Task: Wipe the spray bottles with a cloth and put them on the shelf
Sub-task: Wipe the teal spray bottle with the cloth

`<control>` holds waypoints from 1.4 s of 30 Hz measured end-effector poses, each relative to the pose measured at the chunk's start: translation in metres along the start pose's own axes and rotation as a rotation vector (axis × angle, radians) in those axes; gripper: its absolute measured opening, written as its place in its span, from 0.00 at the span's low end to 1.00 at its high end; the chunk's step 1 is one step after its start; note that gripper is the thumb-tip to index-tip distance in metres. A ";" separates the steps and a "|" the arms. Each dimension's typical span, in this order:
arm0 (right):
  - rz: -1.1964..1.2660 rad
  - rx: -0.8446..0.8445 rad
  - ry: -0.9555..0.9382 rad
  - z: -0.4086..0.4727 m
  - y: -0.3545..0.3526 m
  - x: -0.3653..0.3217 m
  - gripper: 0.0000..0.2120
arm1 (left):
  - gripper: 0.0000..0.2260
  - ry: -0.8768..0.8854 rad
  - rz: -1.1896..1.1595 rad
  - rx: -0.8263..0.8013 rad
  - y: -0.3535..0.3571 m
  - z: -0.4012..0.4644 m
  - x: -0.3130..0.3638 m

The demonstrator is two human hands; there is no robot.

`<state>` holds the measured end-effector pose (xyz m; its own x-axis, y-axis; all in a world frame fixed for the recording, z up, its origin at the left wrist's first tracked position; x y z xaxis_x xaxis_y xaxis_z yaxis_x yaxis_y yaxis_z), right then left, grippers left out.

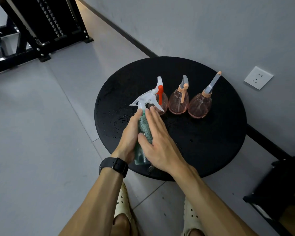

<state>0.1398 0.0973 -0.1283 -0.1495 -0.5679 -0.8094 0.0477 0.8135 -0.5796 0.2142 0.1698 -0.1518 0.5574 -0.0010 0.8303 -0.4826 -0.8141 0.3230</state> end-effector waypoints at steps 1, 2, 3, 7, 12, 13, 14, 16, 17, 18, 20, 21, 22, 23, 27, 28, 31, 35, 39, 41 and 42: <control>0.017 0.003 0.007 0.002 -0.003 0.000 0.33 | 0.22 0.002 -0.002 -0.013 0.001 0.000 -0.002; 0.030 0.008 0.011 0.003 -0.005 0.001 0.33 | 0.22 0.003 -0.009 -0.016 0.003 0.000 -0.003; 0.038 0.010 0.012 0.004 -0.007 0.001 0.32 | 0.21 0.008 -0.014 -0.012 0.004 -0.002 -0.003; 0.036 0.018 -0.002 0.005 -0.005 0.002 0.32 | 0.20 0.011 -0.012 0.028 0.005 -0.006 -0.001; 0.013 0.002 -0.014 0.001 0.001 0.000 0.34 | 0.18 0.018 -0.047 0.056 0.000 -0.008 0.003; 0.010 -0.008 -0.015 -0.001 0.003 0.000 0.34 | 0.18 0.027 -0.053 0.059 -0.003 -0.008 0.003; 0.007 -0.016 -0.016 -0.004 0.004 -0.001 0.35 | 0.18 0.034 -0.059 0.067 -0.004 -0.008 0.005; -0.007 -0.019 -0.022 -0.008 0.008 -0.001 0.36 | 0.19 0.040 -0.082 0.066 -0.006 -0.008 0.007; -0.020 -0.018 -0.026 -0.009 0.009 -0.001 0.37 | 0.19 0.033 -0.094 0.064 -0.007 -0.008 0.007; -0.032 -0.017 -0.028 -0.010 0.010 -0.001 0.39 | 0.21 0.021 -0.105 0.070 -0.006 -0.009 0.009; -0.049 -0.021 -0.027 -0.010 0.008 -0.001 0.41 | 0.24 0.011 -0.102 0.057 -0.004 -0.008 0.008; -0.053 -0.025 -0.025 -0.010 0.006 -0.001 0.42 | 0.23 0.016 -0.099 0.048 -0.003 -0.008 0.007; -0.055 -0.031 -0.020 -0.009 0.003 0.000 0.43 | 0.23 0.022 -0.101 0.033 -0.001 -0.008 0.006; -0.052 -0.035 -0.013 -0.009 0.000 0.000 0.43 | 0.23 0.030 -0.101 0.007 0.001 -0.008 0.006; -0.011 -0.035 0.010 -0.005 -0.011 0.000 0.42 | 0.19 0.033 -0.100 -0.057 0.008 -0.010 0.008; -0.001 -0.034 0.018 -0.004 -0.012 0.000 0.42 | 0.18 0.018 -0.097 -0.063 0.009 -0.011 0.009; 0.035 -0.032 0.052 0.000 -0.018 0.002 0.43 | 0.15 -0.002 -0.069 -0.081 0.013 -0.012 0.006; 0.055 -0.035 0.066 0.003 -0.022 0.003 0.42 | 0.13 -0.006 -0.091 -0.088 0.015 -0.012 0.004; -0.015 0.032 0.050 0.004 -0.023 0.006 0.42 | 0.15 -0.031 -0.062 -0.137 0.016 -0.014 0.005; -0.063 0.068 0.047 0.005 -0.024 0.010 0.42 | 0.18 -0.060 0.018 -0.160 0.018 -0.015 0.003; -0.071 0.081 0.050 0.005 -0.025 0.011 0.42 | 0.21 -0.083 0.049 -0.168 0.020 -0.016 0.002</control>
<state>0.1421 0.0704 -0.1237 -0.2047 -0.6153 -0.7613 0.1144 0.7574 -0.6429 0.1945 0.1625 -0.1367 0.5811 -0.0920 0.8086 -0.6125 -0.7036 0.3601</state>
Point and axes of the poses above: each hand's wrist, its own z-axis towards the middle knuckle, its own y-axis out of the palm, x = y × z, the point moved 2 cm from there along z, towards the middle knuckle, and after that the axes turned 6 degrees about -x, right-handed, at the moved point
